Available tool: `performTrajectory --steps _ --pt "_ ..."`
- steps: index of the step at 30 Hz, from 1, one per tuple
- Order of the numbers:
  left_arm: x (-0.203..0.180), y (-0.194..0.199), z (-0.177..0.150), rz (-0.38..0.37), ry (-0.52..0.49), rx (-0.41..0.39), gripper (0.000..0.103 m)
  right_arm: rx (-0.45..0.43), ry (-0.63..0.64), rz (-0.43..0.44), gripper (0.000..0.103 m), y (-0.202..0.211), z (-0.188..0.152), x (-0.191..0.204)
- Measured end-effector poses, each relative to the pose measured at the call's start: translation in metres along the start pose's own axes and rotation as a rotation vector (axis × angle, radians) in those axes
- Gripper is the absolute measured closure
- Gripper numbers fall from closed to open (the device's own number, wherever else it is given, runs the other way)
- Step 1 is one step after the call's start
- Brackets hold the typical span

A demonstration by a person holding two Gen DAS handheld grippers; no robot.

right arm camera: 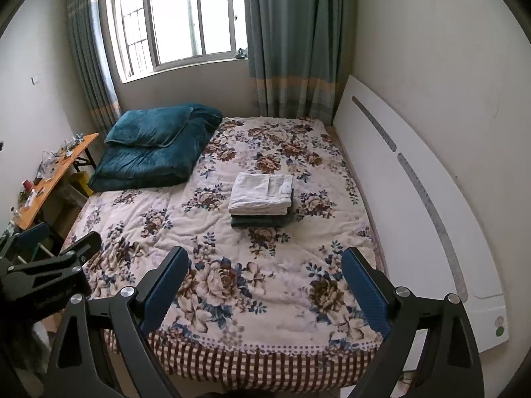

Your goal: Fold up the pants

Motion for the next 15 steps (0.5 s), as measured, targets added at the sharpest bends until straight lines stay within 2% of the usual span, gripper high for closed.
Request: performTrajectory --steps 5,15 --pt "0.002 0.0 0.003 -0.008 0.008 0.01 0.003 0.03 0.003 -0.007 0.007 -0.016 0.01 -0.001" --pt "0.001 0.006 -0.003 -0.009 0.01 0.025 0.003 0.086 0.017 0.006 0.006 -0.029 0.004 -0.008"
Point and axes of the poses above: each gripper's, at about its wrist camera, not at the fingertips, and y roughly against the way its jaws point, x to its left, z to its top, the point moved 2 cm from there along -y, roughly the way its jaws point, and after that the axes turned 15 degrees about -z, right-handed, at the moved point
